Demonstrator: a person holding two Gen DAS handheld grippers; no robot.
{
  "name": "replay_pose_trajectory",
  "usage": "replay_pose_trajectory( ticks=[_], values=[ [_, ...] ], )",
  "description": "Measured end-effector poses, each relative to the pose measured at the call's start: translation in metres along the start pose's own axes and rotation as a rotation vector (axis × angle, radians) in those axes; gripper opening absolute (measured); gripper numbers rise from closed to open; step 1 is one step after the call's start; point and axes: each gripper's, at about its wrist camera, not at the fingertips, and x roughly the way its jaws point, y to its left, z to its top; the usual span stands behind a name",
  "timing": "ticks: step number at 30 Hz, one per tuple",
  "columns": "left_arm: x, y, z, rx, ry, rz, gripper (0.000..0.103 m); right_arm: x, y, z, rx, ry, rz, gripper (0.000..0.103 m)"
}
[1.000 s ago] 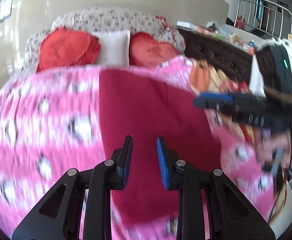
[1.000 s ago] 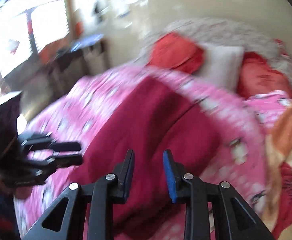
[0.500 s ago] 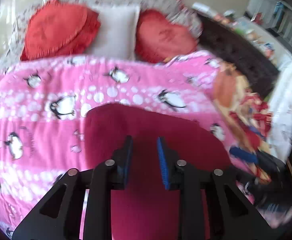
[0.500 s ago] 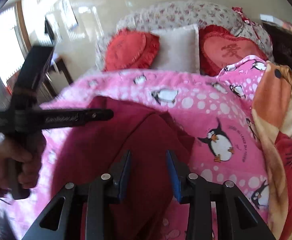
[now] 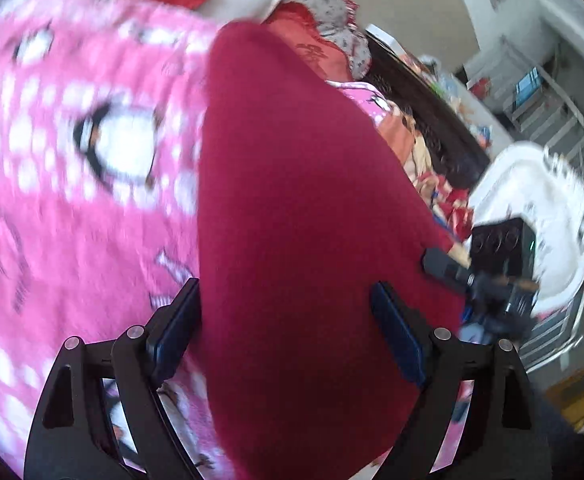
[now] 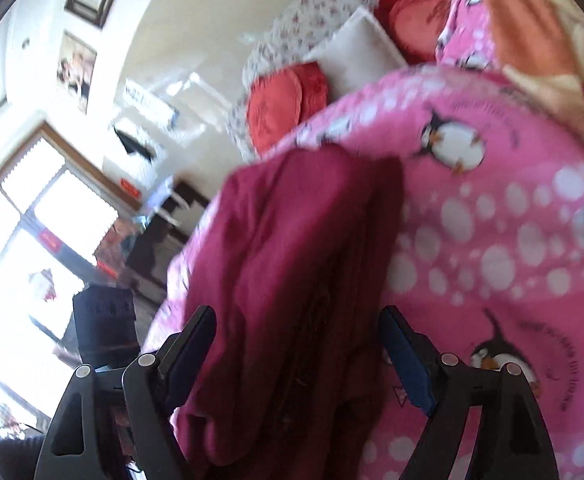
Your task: Fold small clothes
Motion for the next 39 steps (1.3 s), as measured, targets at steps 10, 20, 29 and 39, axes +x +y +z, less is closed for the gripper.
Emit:
replay_pose_trajectory(
  ticks=[10,20,29,39],
  values=[
    [0.005,-0.023,0.001,-0.017,-0.041,0.110,0.060,0.014,0.016,-0.006,-0.104,0.013,-0.104,0.062],
    [-0.096,-0.022,-0.016,0.016,-0.088,0.225,0.043,0.025,0.092,-0.015,-0.055,0.019,0.040,0.047],
    [-0.130,0.061,-0.055,-0.051,-0.037,0.318,0.059,0.105,0.135,-0.068,-0.023,0.108,0.016,0.048],
    [-0.192,0.024,-0.084,0.075,-0.292,0.353,0.065,0.051,0.185,-0.057,-0.245,0.011,-0.139,0.044]
  ],
)
